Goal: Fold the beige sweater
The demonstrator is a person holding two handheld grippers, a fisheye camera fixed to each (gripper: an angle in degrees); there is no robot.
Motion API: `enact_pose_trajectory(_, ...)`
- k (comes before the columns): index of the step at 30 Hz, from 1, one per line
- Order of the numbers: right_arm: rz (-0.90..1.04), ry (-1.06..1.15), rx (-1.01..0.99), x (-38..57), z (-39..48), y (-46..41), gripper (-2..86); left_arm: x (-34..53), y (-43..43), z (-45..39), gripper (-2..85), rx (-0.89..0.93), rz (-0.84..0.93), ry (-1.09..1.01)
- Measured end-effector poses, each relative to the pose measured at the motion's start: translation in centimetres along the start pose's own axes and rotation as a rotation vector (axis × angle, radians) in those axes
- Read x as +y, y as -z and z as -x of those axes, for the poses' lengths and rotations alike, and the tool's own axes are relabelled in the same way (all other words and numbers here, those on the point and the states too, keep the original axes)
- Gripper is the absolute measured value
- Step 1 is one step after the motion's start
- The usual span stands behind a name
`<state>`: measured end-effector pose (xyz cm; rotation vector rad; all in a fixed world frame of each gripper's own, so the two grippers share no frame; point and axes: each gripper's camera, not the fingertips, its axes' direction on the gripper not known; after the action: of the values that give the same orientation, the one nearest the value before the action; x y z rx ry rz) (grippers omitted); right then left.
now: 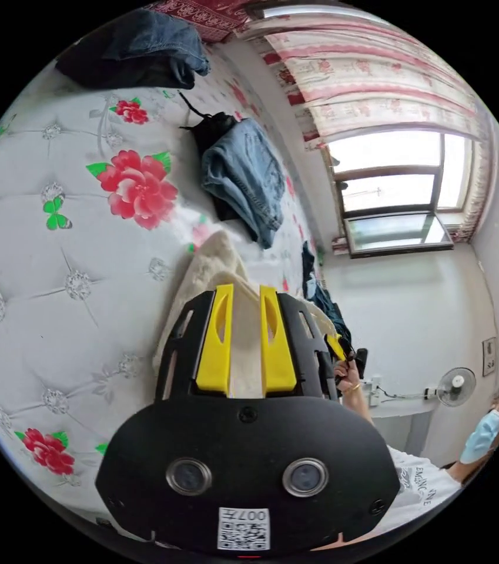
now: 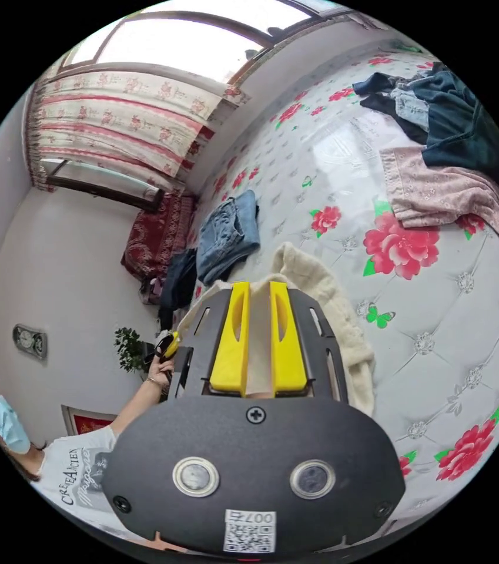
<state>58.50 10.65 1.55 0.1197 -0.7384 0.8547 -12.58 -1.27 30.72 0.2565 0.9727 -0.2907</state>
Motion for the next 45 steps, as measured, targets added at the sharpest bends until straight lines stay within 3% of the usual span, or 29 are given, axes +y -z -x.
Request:
enact_pose_trajectory(6,-0.028,0.021,0.036,7.5,-4.2,-1.4,6.4,3.9,-1.1,0.4,7.2,-0.151,0.02,-0.112)
enact_pose_trajectory(10,-0.12,-0.182,0.139,16.3,-9.0,2.4,8.4,8.9,-1.1,-1.5,7.2,-0.214,0.063,-0.212)
enact_pose_trajectory(15,-0.143,-0.321,0.109,20.8,-11.8,2.6,10.7,11.3,-4.2,-3.9,7.4,-0.411,0.06,-0.317)
enact_pose_trajectory(18,-0.087,-0.295,0.097,19.7,-11.9,-0.2,10.8,11.0,-6.8,-2.6,4.8,-0.53,0.123,-0.302)
enact_pose_trajectory(21,-0.025,-0.243,0.206,18.6,-11.2,-1.7,9.2,11.7,-6.3,-2.0,1.7,-0.526,0.101,-0.255)
enact_pose_trajectory(25,-0.063,-0.208,0.194,20.2,-10.9,-1.3,8.2,13.2,-4.8,-0.6,1.9,-0.445,0.09,-0.155)
enact_pose_trajectory(29,-0.098,-0.061,0.36,20.2,-7.3,0.2,9.6,14.8,-3.3,-3.8,5.0,-0.468,0.068,-0.296)
enact_pose_trajectory(31,-0.076,0.115,0.472,18.0,-4.1,0.0,10.4,14.6,-3.2,-6.8,7.1,-0.51,0.03,-0.422)
enact_pose_trajectory(36,-0.017,0.398,0.526,11.5,0.8,-5.3,10.7,11.4,-9.8,-15.3,10.7,-0.6,0.028,-0.745)
enact_pose_trajectory(41,0.116,0.411,0.541,6.3,0.8,-14.3,9.0,7.2,-19.2,-13.2,4.5,-0.715,0.128,-0.608)
enact_pose_trajectory(43,0.179,0.384,0.579,5.1,-0.7,-16.3,6.3,6.5,-20.2,-11.7,1.3,-0.738,0.149,-0.558)
enact_pose_trajectory(45,0.116,0.326,0.615,4.5,-1.9,-14.8,4.6,6.2,-18.9,-10.6,-0.2,-0.729,0.146,-0.537)
